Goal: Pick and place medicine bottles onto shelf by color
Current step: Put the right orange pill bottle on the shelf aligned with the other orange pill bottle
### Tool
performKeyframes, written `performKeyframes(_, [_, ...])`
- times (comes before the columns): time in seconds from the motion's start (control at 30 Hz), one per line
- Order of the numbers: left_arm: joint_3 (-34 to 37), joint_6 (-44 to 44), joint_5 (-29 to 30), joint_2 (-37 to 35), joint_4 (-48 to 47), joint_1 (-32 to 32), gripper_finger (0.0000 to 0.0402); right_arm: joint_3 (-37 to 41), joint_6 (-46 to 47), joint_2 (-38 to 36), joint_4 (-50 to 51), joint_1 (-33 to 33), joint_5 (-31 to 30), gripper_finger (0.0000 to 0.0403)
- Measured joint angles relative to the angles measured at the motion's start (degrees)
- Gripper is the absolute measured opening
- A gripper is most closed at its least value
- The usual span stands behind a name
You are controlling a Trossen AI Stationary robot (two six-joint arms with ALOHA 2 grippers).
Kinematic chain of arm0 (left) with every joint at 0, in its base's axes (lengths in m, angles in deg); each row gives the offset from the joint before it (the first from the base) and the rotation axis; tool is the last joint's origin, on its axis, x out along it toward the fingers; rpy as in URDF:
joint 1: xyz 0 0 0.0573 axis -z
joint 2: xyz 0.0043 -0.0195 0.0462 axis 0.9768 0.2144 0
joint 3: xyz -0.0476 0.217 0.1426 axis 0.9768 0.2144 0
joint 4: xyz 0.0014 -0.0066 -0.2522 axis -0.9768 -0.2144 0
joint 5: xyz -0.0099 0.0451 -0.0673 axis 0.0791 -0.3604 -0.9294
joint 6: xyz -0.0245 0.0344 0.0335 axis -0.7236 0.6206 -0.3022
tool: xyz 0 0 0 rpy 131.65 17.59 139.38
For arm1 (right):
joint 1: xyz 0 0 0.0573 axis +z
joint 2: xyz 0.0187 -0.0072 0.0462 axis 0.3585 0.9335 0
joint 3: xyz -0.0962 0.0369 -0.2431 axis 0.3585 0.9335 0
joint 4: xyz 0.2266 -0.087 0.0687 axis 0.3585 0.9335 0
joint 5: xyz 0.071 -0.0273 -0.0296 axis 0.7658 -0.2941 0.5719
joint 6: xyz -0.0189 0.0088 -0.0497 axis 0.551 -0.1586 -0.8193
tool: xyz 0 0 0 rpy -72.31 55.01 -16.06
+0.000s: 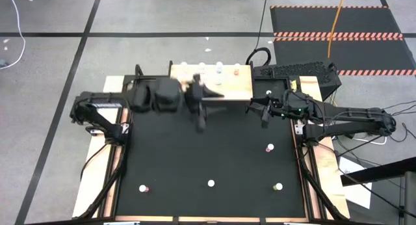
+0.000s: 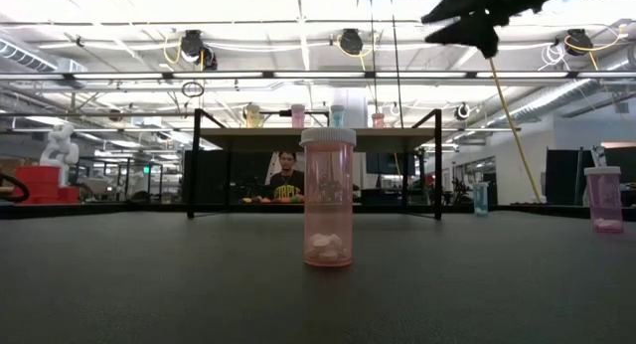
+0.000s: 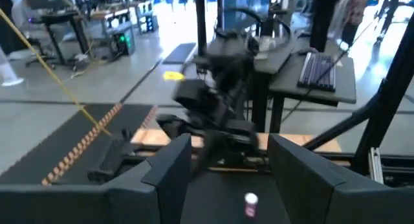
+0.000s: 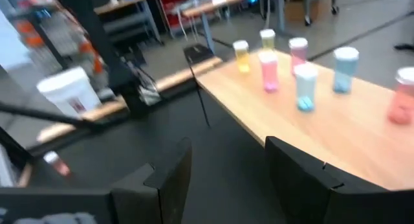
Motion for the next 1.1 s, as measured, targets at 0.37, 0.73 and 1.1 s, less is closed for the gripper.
performKeyframes(0.37, [0.00, -13.08, 9.62, 8.61, 8.31, 13.66, 0.0229, 0.04, 11.27, -2.27, 18.49, 1.22, 0.71, 0.0192])
performKeyframes(0.73, [-4.43, -7.94, 13.53, 8.80, 11.74, 22.09, 0.0203, 8.04, 26.99, -1.70, -0.46, 17.53, -3.06, 0.0191])
performKeyframes(1.1, [-8.68, -12.15, 25.65, 4.79, -2.21, 36.32, 0.0172, 12.93, 31.26, 12.54, -33.28, 37.71, -24.65, 0.0152])
